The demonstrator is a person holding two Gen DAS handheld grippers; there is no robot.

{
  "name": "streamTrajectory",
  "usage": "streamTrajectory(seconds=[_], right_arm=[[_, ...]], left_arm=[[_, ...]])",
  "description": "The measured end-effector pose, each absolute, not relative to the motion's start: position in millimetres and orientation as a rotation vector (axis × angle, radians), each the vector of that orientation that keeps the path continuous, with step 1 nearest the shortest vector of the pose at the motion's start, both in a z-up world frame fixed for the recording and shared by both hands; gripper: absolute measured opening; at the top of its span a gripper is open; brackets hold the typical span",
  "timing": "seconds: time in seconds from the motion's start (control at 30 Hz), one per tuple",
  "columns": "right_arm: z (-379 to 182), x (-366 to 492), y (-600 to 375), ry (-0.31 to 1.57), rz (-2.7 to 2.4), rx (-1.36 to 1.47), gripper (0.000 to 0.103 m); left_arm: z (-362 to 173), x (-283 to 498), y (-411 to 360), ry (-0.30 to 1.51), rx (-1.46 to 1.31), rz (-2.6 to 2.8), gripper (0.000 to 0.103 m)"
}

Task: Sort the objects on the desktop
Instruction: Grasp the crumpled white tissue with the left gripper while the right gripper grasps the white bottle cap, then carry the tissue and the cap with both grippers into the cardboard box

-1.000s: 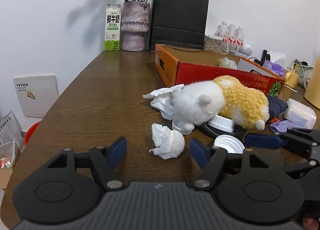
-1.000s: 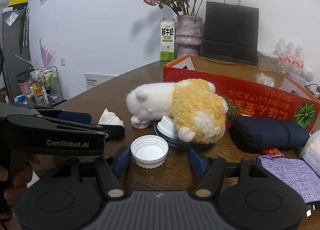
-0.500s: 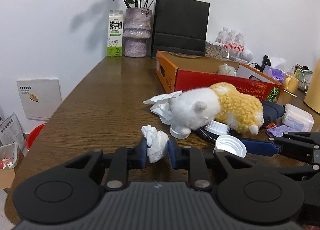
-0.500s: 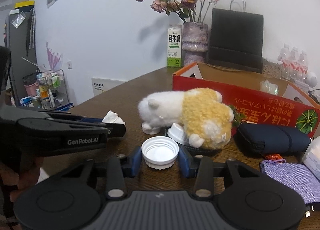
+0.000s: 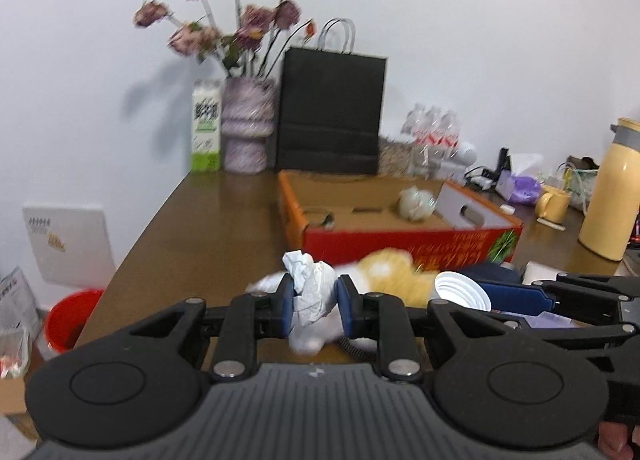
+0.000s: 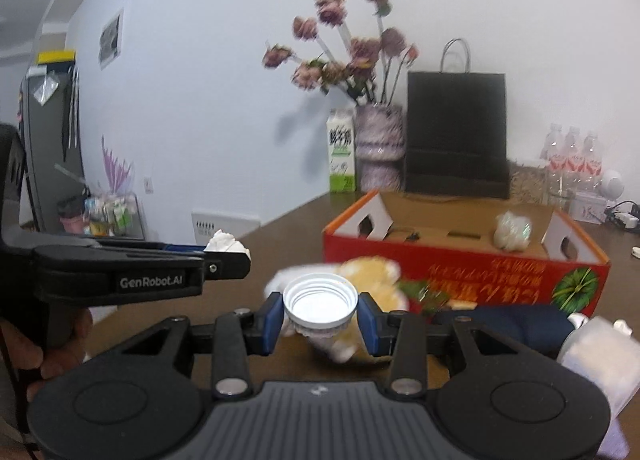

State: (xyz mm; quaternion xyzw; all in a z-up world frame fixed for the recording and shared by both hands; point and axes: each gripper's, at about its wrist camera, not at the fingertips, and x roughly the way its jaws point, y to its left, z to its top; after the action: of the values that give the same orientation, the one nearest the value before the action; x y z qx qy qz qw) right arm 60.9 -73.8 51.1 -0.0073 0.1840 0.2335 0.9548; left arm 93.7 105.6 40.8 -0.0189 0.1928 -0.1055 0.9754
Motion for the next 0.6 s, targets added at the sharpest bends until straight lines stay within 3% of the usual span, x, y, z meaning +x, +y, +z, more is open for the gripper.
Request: streamTrajectory(seconds=[0.6], right_arm=[[144,216,-144,0.335,0.322,0.013,0.039]], left_arm=[[121,229,32,0.369,-0.029,-0.229,0.023]])
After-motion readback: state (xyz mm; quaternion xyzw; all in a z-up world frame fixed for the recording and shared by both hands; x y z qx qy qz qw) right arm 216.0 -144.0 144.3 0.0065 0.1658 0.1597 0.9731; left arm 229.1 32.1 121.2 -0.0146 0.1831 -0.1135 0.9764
